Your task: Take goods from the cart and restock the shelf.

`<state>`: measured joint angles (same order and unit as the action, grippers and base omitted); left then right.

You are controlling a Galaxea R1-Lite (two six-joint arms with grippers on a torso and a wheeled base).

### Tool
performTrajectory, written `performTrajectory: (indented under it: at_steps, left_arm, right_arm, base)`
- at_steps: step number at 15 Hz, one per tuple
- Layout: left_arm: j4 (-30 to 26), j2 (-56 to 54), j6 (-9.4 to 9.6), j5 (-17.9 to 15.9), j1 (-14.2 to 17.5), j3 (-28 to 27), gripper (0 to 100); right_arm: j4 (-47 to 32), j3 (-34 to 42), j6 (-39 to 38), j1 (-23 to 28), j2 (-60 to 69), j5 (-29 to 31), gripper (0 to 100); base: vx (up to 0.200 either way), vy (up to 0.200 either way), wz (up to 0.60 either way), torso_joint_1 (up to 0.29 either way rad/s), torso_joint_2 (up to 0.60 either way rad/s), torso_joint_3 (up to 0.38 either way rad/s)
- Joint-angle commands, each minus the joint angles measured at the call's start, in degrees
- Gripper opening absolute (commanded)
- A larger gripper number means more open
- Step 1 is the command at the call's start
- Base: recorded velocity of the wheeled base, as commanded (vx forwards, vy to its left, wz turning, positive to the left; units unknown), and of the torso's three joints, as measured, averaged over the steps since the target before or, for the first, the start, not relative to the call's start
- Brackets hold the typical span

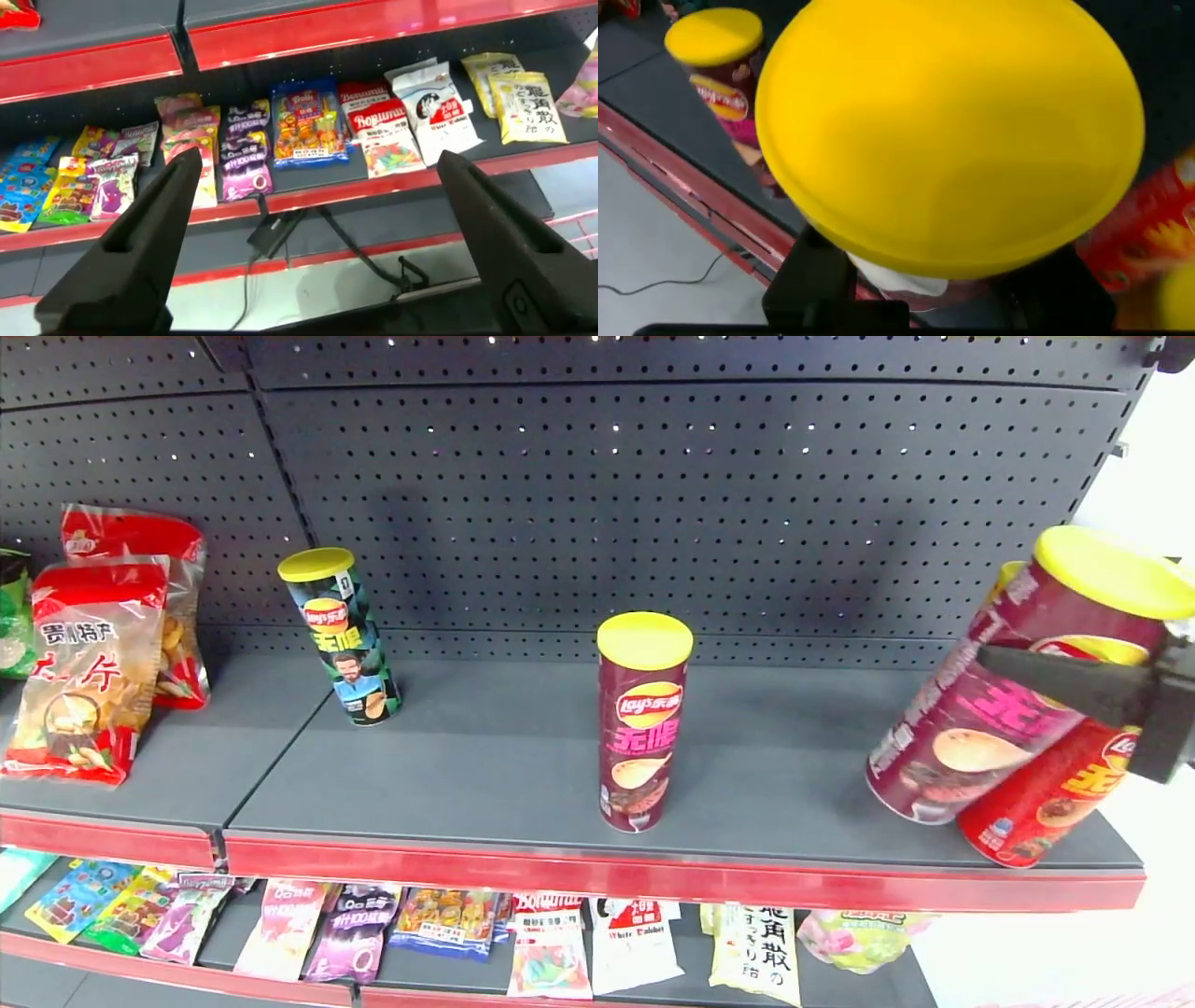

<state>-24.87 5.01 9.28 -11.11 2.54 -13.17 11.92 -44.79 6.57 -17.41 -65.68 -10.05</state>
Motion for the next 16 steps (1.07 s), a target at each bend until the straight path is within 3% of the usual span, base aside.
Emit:
performTrajectory:
  at_steps: [1, 16]
  left_arm:
    - [0.08, -0.44, -0.4, -0.06, 0.01, -0.02, 100]
    - [0.96, -0.44, -1.1, 1.0, 0.01, 0.6, 100]
  right_arm:
    - [6.53, -6.36, 0.02, -1.66, -15.44, -0.41, 0]
    - [6.8, -30.62, 0.46, -6.59, -42.69, -2.08, 0]
  base:
    - [0.0, 0.0, 0.0, 0.0, 0.0, 0.0]
    - [0.0, 0.0, 0.0, 0.0, 0.0, 0.0]
